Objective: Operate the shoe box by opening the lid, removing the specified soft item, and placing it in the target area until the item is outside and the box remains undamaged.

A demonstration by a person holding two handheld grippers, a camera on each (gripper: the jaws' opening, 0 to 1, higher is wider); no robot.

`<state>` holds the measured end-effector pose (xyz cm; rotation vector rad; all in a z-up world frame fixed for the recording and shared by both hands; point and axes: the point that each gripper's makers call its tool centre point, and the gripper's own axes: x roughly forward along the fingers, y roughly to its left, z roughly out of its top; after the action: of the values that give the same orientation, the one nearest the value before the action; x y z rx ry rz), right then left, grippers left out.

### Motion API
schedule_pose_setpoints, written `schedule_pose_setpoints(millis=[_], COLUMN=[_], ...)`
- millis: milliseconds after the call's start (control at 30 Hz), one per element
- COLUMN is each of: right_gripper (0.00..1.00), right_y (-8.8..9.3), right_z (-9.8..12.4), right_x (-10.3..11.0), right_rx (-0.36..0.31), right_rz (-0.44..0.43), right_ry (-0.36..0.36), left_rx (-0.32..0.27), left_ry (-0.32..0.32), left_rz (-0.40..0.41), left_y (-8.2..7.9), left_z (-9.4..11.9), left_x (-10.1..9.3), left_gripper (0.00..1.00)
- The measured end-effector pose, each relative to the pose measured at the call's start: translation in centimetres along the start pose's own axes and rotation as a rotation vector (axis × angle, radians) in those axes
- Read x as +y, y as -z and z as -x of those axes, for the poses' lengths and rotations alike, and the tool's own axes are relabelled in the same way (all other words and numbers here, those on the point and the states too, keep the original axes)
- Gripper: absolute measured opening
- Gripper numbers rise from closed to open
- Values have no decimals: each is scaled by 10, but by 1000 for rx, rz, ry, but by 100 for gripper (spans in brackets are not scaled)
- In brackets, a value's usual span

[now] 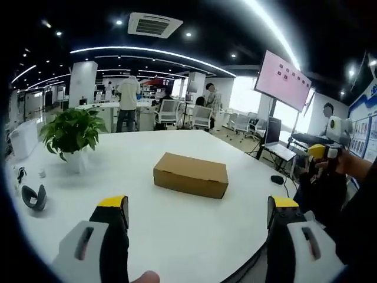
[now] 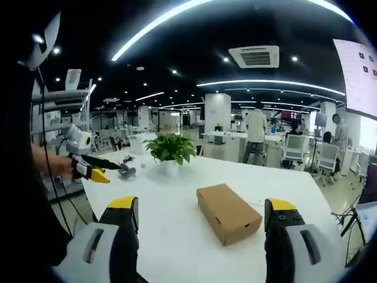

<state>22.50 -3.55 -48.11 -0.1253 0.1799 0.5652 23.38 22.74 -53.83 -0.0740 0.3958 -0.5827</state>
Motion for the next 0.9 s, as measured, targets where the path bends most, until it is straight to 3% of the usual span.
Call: schedule_pose_setpoints(millis=[133, 233, 267, 567, 700, 900], right_gripper=[87, 73, 72, 75, 72, 73], right_y=[2, 15, 14, 17, 32, 31], right_z=[-1, -2, -2, -7, -12, -12], right_x=[3, 0, 0, 1, -3, -9], right_rx=[8, 72, 60, 46, 117, 116], right_rz=[6, -17, -20, -33, 14, -6], right_ry=[-3, -9, -11, -6, 21, 46], left_rx=[-2, 14, 22, 9, -10, -19], left_ry=[8, 14, 6, 22, 73, 87], left_rz=[19, 2, -17, -10, 36, -25], left_y=[0, 1, 2, 2, -8, -17], left_z=[-4, -4, -4, -22, -42, -50], left_x=[-2, -2, -1, 0, -7, -10], left_gripper=[99, 93, 91, 90, 91, 95])
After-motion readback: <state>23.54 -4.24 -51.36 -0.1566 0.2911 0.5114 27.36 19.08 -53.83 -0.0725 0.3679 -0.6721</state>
